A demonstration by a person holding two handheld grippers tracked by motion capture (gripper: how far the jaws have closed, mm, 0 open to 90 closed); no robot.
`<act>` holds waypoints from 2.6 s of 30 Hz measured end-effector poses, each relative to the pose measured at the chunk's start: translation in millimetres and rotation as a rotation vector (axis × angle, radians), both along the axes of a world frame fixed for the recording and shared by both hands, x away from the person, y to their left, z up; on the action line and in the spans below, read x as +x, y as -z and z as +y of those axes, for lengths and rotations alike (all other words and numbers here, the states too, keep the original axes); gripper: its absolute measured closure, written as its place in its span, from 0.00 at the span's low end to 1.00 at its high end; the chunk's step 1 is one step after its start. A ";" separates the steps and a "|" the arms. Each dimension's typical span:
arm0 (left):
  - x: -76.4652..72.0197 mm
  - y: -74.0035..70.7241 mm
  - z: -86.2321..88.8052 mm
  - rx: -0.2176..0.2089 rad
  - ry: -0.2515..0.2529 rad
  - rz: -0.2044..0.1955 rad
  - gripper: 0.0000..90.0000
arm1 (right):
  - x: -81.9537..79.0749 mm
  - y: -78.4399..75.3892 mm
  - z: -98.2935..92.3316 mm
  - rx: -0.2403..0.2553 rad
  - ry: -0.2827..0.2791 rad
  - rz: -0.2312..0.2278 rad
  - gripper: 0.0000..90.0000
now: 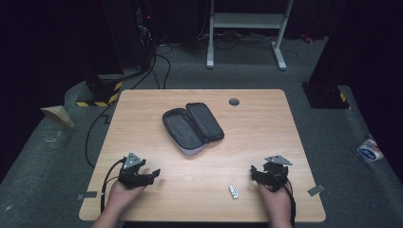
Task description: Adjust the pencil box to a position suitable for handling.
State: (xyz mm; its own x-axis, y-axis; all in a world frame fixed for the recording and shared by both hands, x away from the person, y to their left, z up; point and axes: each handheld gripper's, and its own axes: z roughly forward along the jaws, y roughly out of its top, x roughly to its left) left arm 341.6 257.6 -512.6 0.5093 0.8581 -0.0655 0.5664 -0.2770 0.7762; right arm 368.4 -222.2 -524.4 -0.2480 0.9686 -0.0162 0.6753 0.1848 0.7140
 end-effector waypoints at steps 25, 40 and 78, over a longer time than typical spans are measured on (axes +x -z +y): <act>31.9 -38.0 -64.0 0.026 0.109 -0.053 0.25 | -0.6 -0.1 0.0 0.002 -0.008 -0.001 0.20; 56.6 -42.3 -96.1 0.038 0.163 -0.031 0.27 | -0.3 -0.2 -0.1 0.003 -0.012 -0.001 0.20; 78.0 -21.4 -125.9 0.129 0.169 -0.014 0.58 | -0.7 -0.2 0.4 0.006 -0.017 -0.004 0.23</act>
State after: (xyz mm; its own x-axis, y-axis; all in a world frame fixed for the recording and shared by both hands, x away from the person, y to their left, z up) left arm 419.6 131.7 -491.2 0.6468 0.7612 0.0473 0.4930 -0.4647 0.7356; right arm 367.7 -221.8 -524.2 -0.2640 0.9645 -0.0116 0.6691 0.1918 0.7180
